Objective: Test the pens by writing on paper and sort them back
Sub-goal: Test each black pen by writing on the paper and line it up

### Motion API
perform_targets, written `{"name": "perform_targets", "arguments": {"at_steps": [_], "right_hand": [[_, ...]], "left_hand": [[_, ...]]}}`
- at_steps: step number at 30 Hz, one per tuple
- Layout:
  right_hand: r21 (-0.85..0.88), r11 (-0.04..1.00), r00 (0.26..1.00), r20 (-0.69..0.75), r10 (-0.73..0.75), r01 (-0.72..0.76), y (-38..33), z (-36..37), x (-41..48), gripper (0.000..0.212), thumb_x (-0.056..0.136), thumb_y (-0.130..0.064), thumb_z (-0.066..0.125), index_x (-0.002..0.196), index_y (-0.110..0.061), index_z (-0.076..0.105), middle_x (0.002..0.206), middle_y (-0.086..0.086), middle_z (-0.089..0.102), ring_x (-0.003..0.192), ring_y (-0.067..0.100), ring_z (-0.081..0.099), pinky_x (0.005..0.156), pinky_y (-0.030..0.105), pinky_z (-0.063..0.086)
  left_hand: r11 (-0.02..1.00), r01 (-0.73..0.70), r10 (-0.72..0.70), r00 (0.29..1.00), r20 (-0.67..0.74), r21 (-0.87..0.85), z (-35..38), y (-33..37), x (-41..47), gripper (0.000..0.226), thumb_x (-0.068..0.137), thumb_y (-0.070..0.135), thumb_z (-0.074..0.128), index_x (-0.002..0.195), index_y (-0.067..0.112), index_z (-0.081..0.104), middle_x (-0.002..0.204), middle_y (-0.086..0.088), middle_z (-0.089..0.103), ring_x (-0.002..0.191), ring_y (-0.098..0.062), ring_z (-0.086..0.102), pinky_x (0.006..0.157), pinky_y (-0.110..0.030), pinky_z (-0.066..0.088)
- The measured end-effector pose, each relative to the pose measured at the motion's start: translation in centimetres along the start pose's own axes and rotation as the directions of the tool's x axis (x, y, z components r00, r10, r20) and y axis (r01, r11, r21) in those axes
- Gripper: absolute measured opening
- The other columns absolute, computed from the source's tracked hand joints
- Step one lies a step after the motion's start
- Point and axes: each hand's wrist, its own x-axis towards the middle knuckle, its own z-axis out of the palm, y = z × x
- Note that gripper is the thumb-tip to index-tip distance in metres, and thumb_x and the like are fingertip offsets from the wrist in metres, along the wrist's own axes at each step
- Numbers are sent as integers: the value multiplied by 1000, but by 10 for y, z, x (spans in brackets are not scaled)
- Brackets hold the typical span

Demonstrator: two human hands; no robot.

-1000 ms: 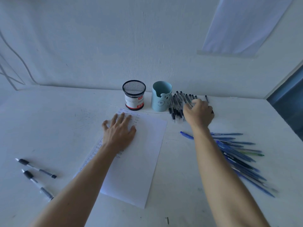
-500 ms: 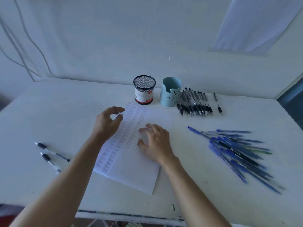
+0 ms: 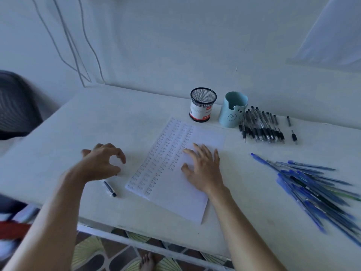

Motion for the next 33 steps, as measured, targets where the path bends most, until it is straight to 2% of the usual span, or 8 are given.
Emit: {"name": "perform_targets", "arguments": {"at_steps": [4, 7, 14, 19, 21, 25, 29, 33], "right_hand": [[16, 1000, 1000, -13, -4, 4, 0, 1, -2, 69, 80, -52, 29, 146, -38, 42, 163, -4, 23, 152, 17, 11, 120, 46, -10], [12, 1000, 1000, -28, -4, 4, -1, 2, -4, 66, 81, -50, 32, 145, -38, 43, 163, -4, 25, 151, 16, 13, 120, 45, -10], [25, 999, 996, -74, 40, -39, 2, -1, -7, 56, 89, -48, 37, 143, -36, 46, 161, -6, 29, 151, 16, 15, 120, 46, -7], [-4, 997, 996, -57, 74, -75, 14, -8, -7, 65, 86, -50, 27, 148, -35, 40, 164, -3, 23, 152, 18, 9, 120, 48, -8], [-24, 996, 994, -71, 89, -91, 20, -10, -7, 67, 86, -51, 25, 150, -35, 35, 164, -2, 20, 153, 18, 7, 120, 49, -8], [-66, 989, 990, -49, 131, -134, 32, -16, -8, 62, 94, -54, 29, 154, -38, 27, 166, -3, 13, 153, 18, 2, 119, 50, -11], [-126, 983, 990, -69, 124, -132, 39, -14, -14, 82, 78, -66, 11, 153, -38, 29, 166, -1, 14, 153, 20, 6, 121, 50, -6], [-144, 983, 992, -59, 109, -117, 40, -12, -15, 89, 75, -67, 2, 155, -35, 26, 167, 0, 10, 153, 21, 4, 122, 47, -5]], "left_hand": [[999, 40, -40, 999, -25, 14, 4, -9, -6, 21, 67, 38, 63, 85, 49, 58, 110, 18, 51, 115, -11, 38, 103, -40, 23], [1000, 11, -11, 992, -124, 3, 7, -7, -6, 21, 85, 27, 68, 89, 45, 59, 109, 14, 54, 114, -15, 46, 93, -37, 23], [978, -175, 119, 914, -389, -113, 19, 12, 7, 14, 100, 23, 57, 111, 19, 65, 119, -2, 69, 121, -28, 56, 97, -42, 35], [859, -343, 109, 849, -518, -380, 14, 61, 4, 12, 106, 31, 42, 112, 29, 53, 80, 16, 68, 71, -15, 62, 65, -30, 43], [723, -395, 64, 855, -514, -567, 15, 80, 6, 16, 102, 39, 36, 102, 33, 51, 63, 14, 56, 52, -16, 49, 52, -27, 40], [264, -316, 34, 947, -319, -911, 17, 111, 11, 61, 96, 64, 33, 70, 13, 56, 52, 7, 23, 45, -12, 14, 44, -21, 15], [1, -220, 45, 975, -220, -976, 19, 133, 19, 56, 85, 48, 41, 43, 10, 37, 41, 3, 19, 41, -12, 9, 45, -27, 4], [-227, -149, 68, 983, -168, -962, 19, 145, 25, 55, 93, 39, 34, 46, 13, 40, 46, 2, 16, 43, -12, 8, 45, -26, 6]]}}
